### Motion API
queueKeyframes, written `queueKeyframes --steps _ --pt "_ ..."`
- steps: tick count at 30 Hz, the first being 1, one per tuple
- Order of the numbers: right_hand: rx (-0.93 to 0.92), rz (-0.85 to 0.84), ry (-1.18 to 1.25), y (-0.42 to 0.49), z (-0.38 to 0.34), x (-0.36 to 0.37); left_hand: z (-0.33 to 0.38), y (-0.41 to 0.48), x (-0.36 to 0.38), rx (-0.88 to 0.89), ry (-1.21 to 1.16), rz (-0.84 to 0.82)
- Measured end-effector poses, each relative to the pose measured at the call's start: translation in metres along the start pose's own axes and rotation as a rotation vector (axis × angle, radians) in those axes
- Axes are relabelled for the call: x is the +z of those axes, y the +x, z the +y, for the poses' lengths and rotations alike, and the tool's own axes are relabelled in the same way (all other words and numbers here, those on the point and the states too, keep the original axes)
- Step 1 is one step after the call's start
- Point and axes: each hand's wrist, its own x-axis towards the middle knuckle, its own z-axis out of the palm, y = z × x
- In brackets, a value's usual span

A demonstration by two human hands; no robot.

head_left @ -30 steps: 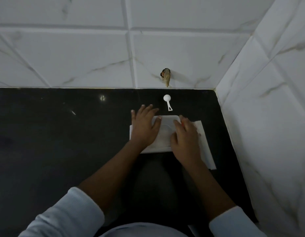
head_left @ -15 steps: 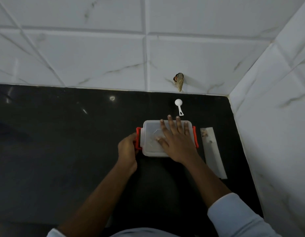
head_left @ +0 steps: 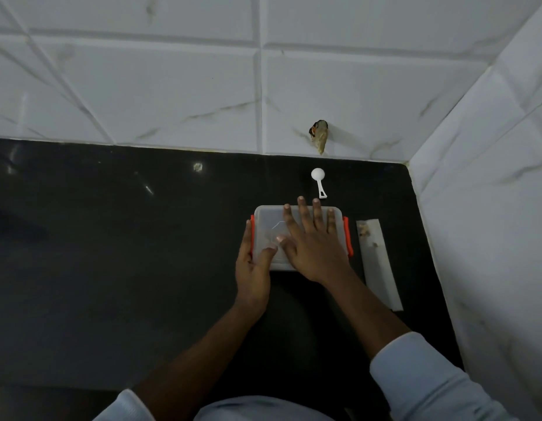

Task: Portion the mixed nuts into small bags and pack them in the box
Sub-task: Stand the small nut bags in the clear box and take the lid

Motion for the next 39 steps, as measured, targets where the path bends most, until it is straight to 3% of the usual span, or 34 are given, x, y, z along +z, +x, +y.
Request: queueKeyframes --steps 4,6,8,10,12,15,19,27,39 --pt "0.015 0.015 0.029 0.000 -0.001 -0.002 0.001 0.001 -0.004 0.016 0.066 0.005" --pt "0.013 0.097 0.154 -0.002 -0.001 -0.004 -0.001 0.004 -0.004 0.027 0.062 0.067" --pt "0.008 0.383 0.402 -0.013 0.001 -0.007 0.001 0.007 -0.002 0.038 0.058 0.120" --pt "0.104 0.692 0.497 -0.027 0.008 -0.003 0.003 0.010 0.000 0.040 0.043 0.118" --pt "0.333 0.790 0.588 -0.041 0.017 0.003 0.004 0.014 -0.002 0.025 0.039 0.089" --pt "0.651 0.665 0.935 -0.054 0.020 0.010 0.005 0.021 -0.004 -0.021 0.026 0.037" --pt "0.548 0.496 1.330 -0.061 0.010 0.019 0.005 0.027 -0.004 -0.068 -0.017 -0.005" --pt "0.512 0.577 1.522 -0.028 -0.007 0.002 0.018 0.059 -0.012 -0.026 0.052 0.044" --pt "0.459 0.584 1.568 0.084 -0.014 -0.016 0.054 0.169 -0.025 0.034 0.050 0.096"
